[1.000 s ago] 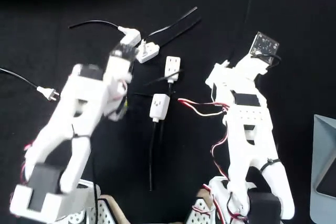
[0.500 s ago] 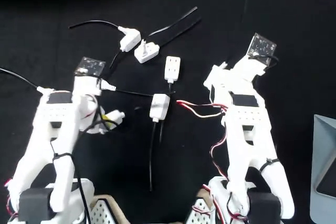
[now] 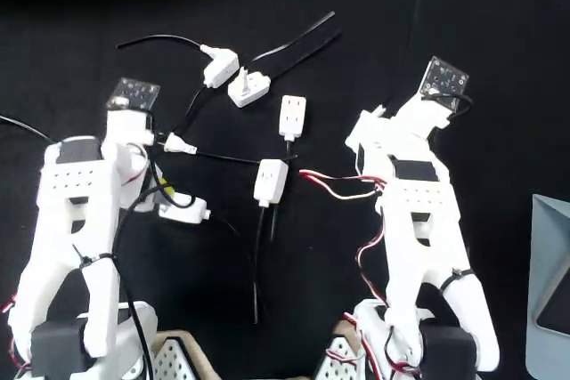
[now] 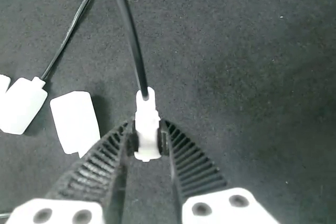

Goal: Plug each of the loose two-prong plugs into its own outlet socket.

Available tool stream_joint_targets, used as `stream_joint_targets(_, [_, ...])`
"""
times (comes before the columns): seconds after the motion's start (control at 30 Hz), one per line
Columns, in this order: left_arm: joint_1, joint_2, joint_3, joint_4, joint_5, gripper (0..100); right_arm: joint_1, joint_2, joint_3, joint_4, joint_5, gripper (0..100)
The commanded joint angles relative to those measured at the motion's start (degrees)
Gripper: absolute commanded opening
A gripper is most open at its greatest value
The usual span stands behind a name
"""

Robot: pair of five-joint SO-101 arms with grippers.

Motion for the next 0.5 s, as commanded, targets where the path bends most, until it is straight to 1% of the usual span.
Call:
stream_joint_targets(0.0, [-0.13, -1.05, -6.29, 0.79, -0.35, 28, -0.88, -2.07, -0.31, -1.32, -0.18, 1.1])
stream_joint_targets(0.1, [1.01, -0.97, -2.95, -2.99, -0.35, 28, -0.88, -2.07, -0.31, -1.32, -0.18, 1.1])
stream_joint_targets(0.2, [2.77, -0.35, 3.3, -8.97, -0.35, 28, -0.97, -2.07, -0.31, -1.32, -0.18, 1.1])
stream_joint_targets(0.33, [2.95, 1.58, 10.51, -16.18, -0.35, 28, -0.97, -2.07, -0.22, -1.32, -0.09, 1.1])
stream_joint_targets(0.47, [3.12, 3.43, 14.46, -18.46, -0.7, 27, -0.97, -2.07, -0.13, -1.32, -0.09, 1.1])
